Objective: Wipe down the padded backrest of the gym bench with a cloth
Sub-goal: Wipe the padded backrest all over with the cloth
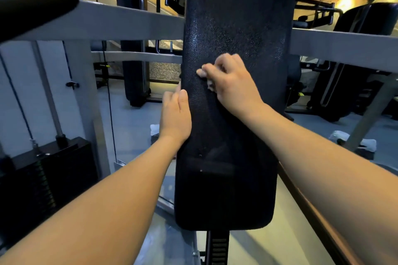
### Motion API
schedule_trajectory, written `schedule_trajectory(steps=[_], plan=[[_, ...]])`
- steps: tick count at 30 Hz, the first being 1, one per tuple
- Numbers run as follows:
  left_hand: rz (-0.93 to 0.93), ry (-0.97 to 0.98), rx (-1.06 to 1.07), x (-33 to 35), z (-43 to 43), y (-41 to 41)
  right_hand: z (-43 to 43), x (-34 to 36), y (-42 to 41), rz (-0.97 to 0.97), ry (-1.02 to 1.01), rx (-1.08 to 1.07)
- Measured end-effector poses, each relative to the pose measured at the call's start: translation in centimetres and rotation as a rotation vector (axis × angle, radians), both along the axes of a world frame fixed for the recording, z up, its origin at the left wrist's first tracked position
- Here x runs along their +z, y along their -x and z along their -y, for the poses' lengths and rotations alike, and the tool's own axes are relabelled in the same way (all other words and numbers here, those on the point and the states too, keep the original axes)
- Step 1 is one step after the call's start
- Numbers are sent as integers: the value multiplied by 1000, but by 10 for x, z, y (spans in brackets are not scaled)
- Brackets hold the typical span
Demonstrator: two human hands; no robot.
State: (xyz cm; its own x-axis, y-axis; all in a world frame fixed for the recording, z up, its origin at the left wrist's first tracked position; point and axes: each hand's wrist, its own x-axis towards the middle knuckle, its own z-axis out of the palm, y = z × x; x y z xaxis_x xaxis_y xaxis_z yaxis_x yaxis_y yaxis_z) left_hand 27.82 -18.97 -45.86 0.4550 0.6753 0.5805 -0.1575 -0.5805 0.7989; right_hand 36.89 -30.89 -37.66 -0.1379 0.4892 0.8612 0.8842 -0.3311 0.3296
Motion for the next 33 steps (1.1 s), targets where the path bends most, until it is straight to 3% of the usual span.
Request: schedule_trajectory(steps=[3, 5, 11, 14, 16, 20, 22, 27, 30, 33], plan=[[-107, 13, -67, 14, -8, 12, -22, 8, 10, -126, -131, -27], [-151, 1, -86, 18, -14, 22, -22, -14, 20, -149, -94, 13], [-233, 91, -126, -22, -16, 43, 31, -115, 40, -93, 346, 150], [-257, 125, -130, -36, -7, 40, 46, -113, 37, 74, 519, 139], [-242, 188, -143, -40, -1, 37, 41, -85, 26, 121, 437, 122], [-258, 249, -160, -51, -4, 33, 20, -40, 18, -103, -3, -22], [-336, 237, -186, -55, -11, 32, 12, -57, 30, -177, -71, -48], [-401, 158, -190, -52, -15, 36, 36, -141, 63, -185, 251, 99], [-415, 183, -160, -50, -8, 37, 54, -174, 68, -79, 510, 185], [-437, 190, -148, -47, -5, 40, 56, -153, 54, 116, 655, 188]])
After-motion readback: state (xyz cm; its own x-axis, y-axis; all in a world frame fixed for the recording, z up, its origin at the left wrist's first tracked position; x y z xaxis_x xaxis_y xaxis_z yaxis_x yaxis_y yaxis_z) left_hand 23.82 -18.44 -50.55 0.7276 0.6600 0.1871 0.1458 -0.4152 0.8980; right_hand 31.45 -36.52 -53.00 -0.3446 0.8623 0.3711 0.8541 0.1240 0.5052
